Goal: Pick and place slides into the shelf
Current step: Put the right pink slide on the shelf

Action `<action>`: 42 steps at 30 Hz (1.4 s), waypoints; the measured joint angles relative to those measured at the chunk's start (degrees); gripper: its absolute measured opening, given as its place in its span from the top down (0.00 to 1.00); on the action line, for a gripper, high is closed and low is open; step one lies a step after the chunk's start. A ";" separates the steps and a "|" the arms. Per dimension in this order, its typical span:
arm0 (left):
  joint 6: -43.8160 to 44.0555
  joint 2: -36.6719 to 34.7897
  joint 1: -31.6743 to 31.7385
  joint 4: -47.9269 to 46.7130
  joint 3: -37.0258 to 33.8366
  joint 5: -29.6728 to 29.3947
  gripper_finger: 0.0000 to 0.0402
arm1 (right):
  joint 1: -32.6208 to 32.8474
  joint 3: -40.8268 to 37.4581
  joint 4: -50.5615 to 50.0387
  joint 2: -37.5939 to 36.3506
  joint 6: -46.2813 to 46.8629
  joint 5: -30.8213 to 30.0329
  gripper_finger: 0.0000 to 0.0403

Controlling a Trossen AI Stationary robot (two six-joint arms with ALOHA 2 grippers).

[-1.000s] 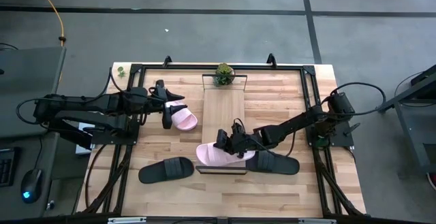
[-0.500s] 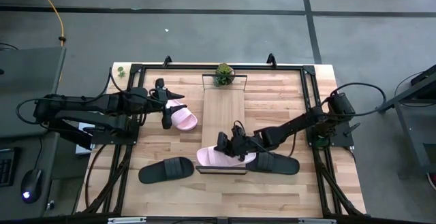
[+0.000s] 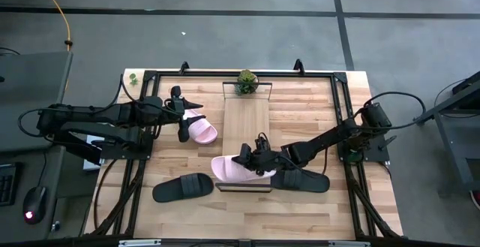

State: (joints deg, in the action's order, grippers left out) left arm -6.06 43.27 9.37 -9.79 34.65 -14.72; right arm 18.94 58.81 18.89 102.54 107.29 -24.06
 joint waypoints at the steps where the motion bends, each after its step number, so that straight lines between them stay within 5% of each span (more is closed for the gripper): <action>1: 0.14 0.00 0.00 -0.25 0.00 0.00 0.61 | 0.14 0.00 -0.01 0.00 0.36 -0.07 0.98; 22: 1.98 -0.01 0.00 -1.02 0.00 0.00 0.61 | 0.75 0.00 -3.62 0.00 1.39 5.86 0.97; 42: 1.85 -0.02 0.00 -0.67 0.00 0.00 0.61 | 0.75 0.10 -0.53 -0.02 3.30 6.30 0.72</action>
State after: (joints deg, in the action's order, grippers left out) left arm -4.21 43.24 9.37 -10.46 34.65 -14.72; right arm 19.68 58.91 18.36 102.52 110.59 -17.76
